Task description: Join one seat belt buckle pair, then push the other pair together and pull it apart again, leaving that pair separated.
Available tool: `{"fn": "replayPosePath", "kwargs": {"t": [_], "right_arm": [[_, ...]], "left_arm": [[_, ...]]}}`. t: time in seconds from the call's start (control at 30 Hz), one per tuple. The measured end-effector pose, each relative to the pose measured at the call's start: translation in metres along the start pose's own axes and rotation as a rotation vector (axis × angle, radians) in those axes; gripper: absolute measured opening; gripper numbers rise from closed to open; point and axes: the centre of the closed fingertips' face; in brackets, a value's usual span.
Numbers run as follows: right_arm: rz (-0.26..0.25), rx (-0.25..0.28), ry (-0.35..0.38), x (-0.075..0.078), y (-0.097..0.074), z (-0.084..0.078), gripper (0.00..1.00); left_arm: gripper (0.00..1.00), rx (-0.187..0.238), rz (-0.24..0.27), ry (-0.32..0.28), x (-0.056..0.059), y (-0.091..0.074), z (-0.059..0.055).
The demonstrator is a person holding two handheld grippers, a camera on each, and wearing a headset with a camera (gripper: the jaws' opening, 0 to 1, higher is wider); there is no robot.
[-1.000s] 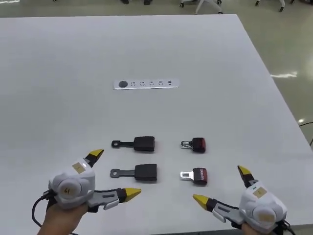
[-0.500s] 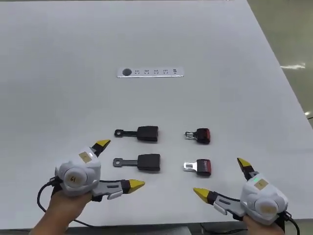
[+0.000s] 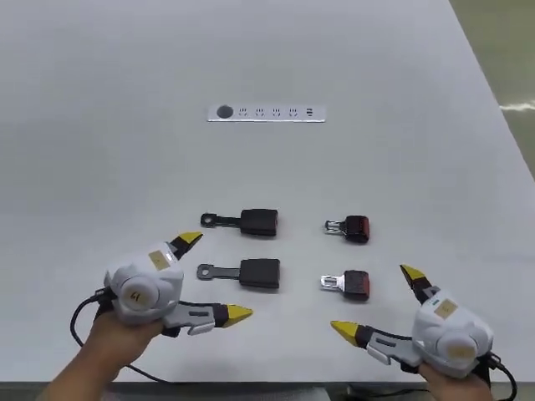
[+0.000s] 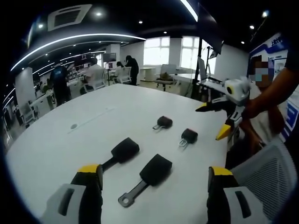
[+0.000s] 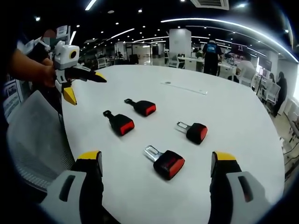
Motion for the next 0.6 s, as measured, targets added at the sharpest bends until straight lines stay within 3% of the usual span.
{"fn": "replayPosePath", "kwargs": {"t": [0.6], "right_arm": [[0.126, -0.064, -0.066, -0.002, 0.025, -0.003, 0.93]], "left_arm": [[0.88, -0.071, -0.084, 0.111, -0.005, 0.032, -0.012]]}}
Point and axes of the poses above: the centre of the closed fingertips' face, and the gripper's own axes: y roughly forward along the fingers, x roughly to its right, z roughly out of its top, and after that the axes turned 7 degrees about -x, right-handed
